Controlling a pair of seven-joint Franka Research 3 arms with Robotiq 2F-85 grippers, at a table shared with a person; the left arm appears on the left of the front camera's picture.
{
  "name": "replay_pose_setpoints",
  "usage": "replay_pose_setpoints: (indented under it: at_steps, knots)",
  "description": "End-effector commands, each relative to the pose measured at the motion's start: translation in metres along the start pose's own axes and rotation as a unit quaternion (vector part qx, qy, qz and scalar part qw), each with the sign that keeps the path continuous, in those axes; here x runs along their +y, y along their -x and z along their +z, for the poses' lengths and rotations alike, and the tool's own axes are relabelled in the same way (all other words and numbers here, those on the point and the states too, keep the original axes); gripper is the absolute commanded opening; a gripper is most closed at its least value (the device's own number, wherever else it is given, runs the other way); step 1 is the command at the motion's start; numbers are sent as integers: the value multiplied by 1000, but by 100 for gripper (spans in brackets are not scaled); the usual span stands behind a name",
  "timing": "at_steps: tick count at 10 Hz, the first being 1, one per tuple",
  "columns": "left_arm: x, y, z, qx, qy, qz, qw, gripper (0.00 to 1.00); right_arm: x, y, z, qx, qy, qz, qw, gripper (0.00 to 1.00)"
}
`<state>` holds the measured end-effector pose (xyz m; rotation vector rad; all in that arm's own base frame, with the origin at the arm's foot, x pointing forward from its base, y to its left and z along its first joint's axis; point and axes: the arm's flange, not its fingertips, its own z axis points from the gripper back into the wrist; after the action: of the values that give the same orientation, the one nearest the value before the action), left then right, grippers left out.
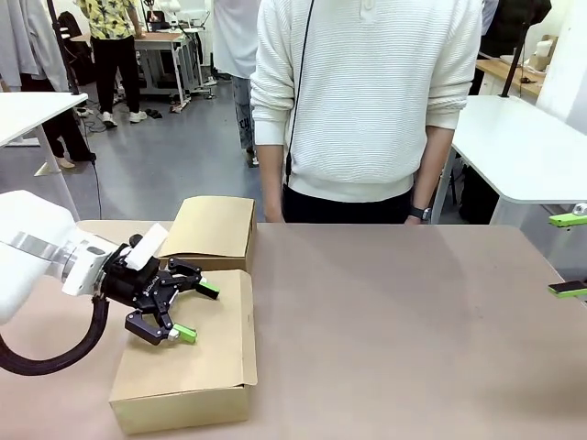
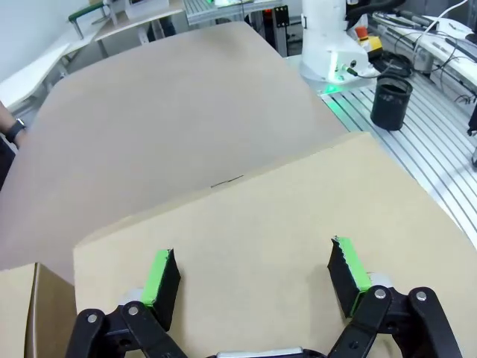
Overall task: Place items inside the box.
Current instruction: Close the lid of the Mailer Box closest to the robot.
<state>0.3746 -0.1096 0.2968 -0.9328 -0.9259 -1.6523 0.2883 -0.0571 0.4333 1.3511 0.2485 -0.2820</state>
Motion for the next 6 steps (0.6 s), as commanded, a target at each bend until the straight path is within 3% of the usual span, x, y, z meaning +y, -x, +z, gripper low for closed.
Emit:
replay_pose_setpoints:
  at_steps: [1,4,6]
  knots:
    - [-149,-22,-21,14,-11,-2,1000,100,3,1,0,2,-6,0,1000,100]
    - [-145,-51,13,-39,-38,-7,998,100,3,1,0,2,-6,0,1000,100]
    - [-145,-82,68,-98,-42,48,993,100,3,1,0,2,-6,0,1000,100]
